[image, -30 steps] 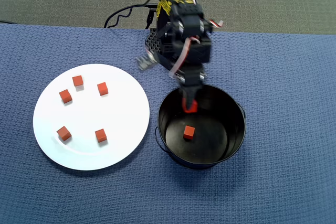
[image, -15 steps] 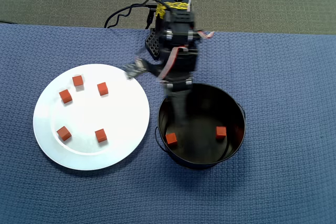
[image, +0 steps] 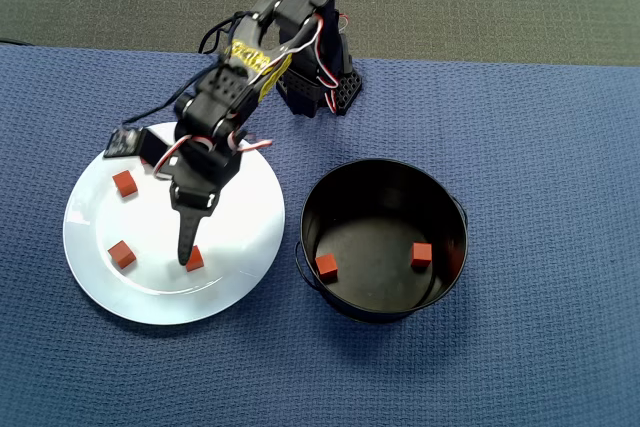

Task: Pick up the red cubes from the white plate and place them in the black recipient

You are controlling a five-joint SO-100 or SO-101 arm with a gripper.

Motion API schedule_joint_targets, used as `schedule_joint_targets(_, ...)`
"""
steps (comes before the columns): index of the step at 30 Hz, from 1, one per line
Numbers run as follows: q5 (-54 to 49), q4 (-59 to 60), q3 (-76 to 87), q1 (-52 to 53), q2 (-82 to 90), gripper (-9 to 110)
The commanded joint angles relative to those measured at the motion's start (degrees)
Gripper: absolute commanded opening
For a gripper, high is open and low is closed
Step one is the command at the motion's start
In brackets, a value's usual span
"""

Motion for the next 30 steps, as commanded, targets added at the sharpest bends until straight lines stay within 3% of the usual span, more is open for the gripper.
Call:
schedule_joint_targets(1,-9.14,-2.46,-5.27,0.00,-3.69,40)
schedule_joint_targets(4,-16.00,-4.48,-6.24,-0.53,-5.45,39)
schedule_joint_targets(11,-11.51,-1.49,-9.84,-0.09,-7.82,37)
schedule_joint_targets(21,-25.58,-6.59,-9.40,0.18,-12.39,38)
schedule_joint_targets(30,-26.81,-6.94,-13.97,0.79,-16.87,37)
